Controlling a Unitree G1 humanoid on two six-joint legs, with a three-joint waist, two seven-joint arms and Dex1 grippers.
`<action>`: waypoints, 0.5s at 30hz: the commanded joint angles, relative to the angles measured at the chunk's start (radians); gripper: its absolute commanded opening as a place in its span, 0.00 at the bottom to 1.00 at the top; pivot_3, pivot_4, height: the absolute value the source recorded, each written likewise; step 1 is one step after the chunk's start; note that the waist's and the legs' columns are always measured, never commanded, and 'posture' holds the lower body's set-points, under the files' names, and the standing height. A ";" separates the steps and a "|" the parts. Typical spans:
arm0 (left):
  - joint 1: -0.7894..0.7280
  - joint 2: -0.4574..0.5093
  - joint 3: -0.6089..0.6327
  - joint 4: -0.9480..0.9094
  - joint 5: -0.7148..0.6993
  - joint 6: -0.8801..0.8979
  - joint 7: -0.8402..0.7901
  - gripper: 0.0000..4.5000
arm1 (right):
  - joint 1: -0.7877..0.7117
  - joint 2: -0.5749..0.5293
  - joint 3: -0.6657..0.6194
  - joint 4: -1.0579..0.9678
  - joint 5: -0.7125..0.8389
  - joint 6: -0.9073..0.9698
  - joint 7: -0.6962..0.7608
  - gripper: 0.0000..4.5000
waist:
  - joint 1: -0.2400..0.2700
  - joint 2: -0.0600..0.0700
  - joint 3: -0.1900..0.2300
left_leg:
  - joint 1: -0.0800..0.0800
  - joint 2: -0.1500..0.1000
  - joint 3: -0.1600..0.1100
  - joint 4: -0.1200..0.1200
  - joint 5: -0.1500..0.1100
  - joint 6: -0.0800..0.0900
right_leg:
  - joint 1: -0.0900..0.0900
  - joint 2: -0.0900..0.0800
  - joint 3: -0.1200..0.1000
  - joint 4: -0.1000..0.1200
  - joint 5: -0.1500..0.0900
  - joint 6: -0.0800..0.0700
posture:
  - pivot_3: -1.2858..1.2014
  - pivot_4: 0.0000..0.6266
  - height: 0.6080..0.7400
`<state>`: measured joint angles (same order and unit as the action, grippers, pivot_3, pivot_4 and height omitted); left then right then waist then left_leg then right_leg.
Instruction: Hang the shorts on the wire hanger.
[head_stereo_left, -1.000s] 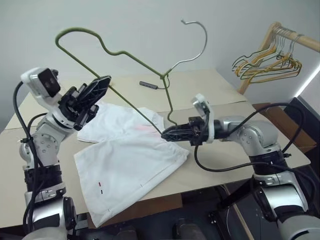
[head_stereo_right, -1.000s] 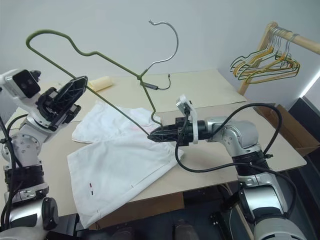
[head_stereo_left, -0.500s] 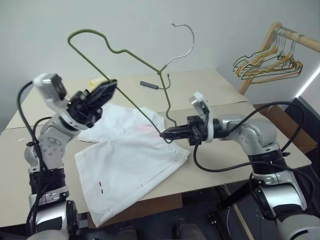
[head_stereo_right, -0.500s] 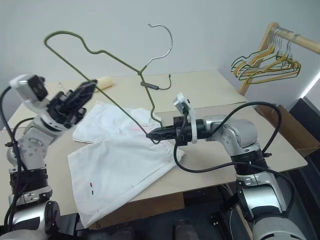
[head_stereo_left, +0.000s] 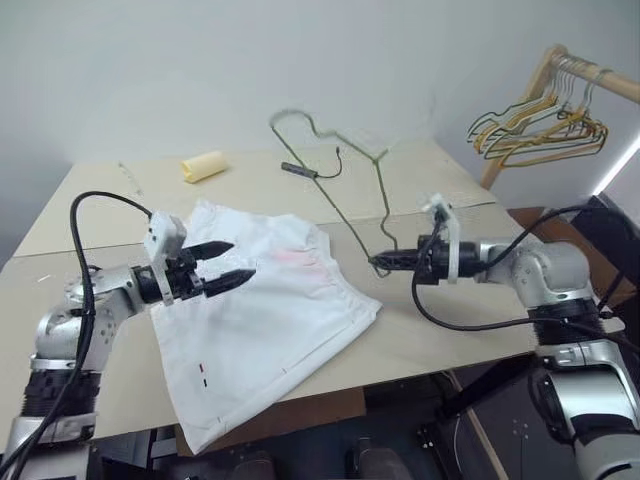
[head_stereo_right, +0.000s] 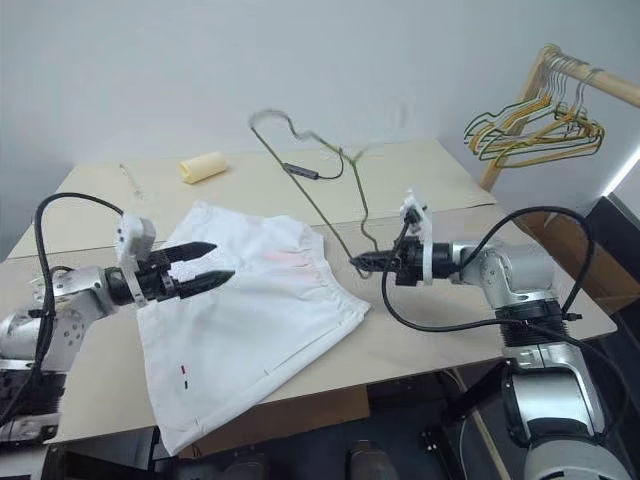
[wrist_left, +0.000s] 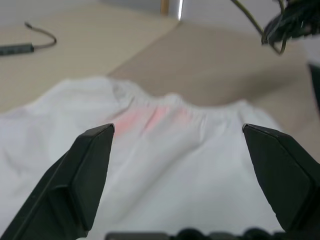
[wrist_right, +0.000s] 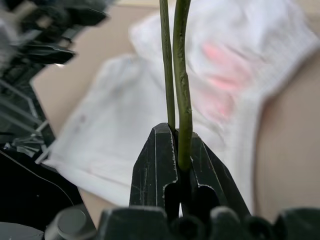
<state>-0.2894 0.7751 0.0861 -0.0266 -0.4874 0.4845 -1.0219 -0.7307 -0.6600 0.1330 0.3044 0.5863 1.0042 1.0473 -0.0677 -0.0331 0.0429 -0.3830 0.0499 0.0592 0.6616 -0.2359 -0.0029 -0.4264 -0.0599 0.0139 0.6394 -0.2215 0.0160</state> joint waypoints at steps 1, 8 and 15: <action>0.023 0.016 -0.049 -0.052 0.035 -0.028 -0.047 1.00 | -0.063 -0.034 0.037 0.110 -0.029 0.052 0.101 0.00 | 0.000 0.001 0.000 | 0.000 0.000 0.000 0.000 0.000 0.000 | 0.000 0.000 0.000 0.000 0.000 0.000 | 0.50 0.00 1.00; 0.039 0.014 -0.058 -0.073 0.060 -0.010 -0.033 1.00 | -0.238 -0.032 0.191 0.573 -0.124 0.187 0.409 0.00 | -0.002 0.001 0.001 | 0.001 0.000 -0.001 0.000 0.000 0.000 | -0.001 0.001 0.000 0.002 0.000 0.000 | 0.51 0.00 1.00; 0.055 0.028 -0.063 -0.093 0.078 -0.013 -0.039 1.00 | -0.277 -0.001 0.287 0.764 -0.275 0.116 0.559 0.00 | 0.001 0.001 0.001 | -0.001 0.000 -0.001 0.000 0.000 0.000 | -0.001 0.001 0.000 0.002 0.000 0.000 | 0.52 0.00 1.00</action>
<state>-0.2284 0.7889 0.0112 -0.0833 -0.4116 0.4829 -1.0603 -0.9716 -0.6578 0.4235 1.0453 0.3338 1.1497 1.5432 -0.0665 -0.0318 0.0438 -0.3838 0.0498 0.0584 0.6616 -0.2358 -0.0027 -0.4276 -0.0593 0.0140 0.6411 -0.2215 0.0159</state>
